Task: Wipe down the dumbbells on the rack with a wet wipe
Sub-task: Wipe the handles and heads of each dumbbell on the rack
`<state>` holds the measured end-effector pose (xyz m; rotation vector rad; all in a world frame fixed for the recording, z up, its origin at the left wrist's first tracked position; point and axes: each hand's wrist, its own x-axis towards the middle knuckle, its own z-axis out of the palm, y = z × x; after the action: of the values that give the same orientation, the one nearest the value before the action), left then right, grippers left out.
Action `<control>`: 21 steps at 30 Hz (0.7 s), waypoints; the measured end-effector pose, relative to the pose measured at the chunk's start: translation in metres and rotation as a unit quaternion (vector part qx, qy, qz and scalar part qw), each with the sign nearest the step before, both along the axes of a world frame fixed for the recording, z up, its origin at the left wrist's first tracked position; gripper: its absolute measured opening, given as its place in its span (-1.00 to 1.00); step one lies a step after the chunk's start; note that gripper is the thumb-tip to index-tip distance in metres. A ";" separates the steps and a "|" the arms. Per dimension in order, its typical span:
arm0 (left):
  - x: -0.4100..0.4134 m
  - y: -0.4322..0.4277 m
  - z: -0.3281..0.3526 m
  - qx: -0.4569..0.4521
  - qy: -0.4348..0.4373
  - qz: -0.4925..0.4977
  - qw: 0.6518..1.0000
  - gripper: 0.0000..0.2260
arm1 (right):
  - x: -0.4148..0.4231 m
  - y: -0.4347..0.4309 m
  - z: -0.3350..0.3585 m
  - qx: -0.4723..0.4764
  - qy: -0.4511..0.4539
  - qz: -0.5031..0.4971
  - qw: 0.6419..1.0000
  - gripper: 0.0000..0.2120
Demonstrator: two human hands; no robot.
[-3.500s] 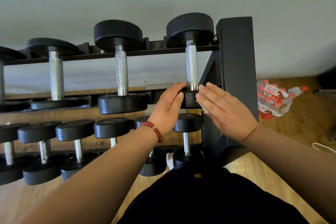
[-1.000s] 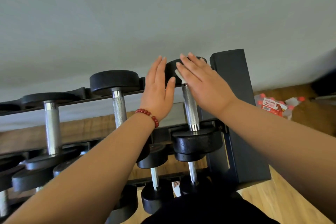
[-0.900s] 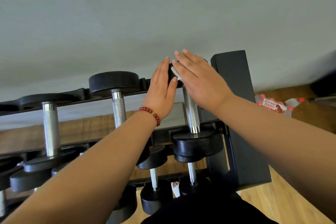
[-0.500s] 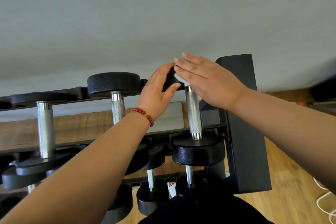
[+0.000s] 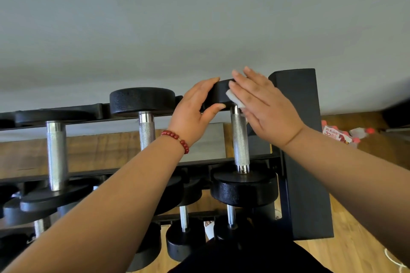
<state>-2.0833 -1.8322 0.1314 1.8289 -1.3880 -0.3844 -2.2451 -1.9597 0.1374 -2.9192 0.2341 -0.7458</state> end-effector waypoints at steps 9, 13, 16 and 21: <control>-0.014 -0.007 0.014 0.026 0.075 0.009 0.997 -0.50 | 0.006 0.028 -0.007 0.198 -0.098 -0.124 0.967 -0.55; -0.030 -0.020 0.013 0.022 0.061 0.029 0.997 -0.49 | 0.006 0.027 -0.007 0.246 -0.105 -0.139 0.953 -0.55; -0.029 -0.021 0.010 0.009 0.064 0.030 0.997 -0.46 | 0.011 0.020 0.000 0.297 -0.115 -0.139 0.938 -0.55; -0.029 -0.021 0.006 0.011 0.060 0.026 0.998 -0.49 | 0.003 0.038 -0.010 0.373 -0.139 -0.168 0.902 -0.56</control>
<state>-2.1126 -1.8535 0.1377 1.8252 -1.2565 -0.4757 -2.2419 -1.9215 0.1269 -2.0407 0.8038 -0.8606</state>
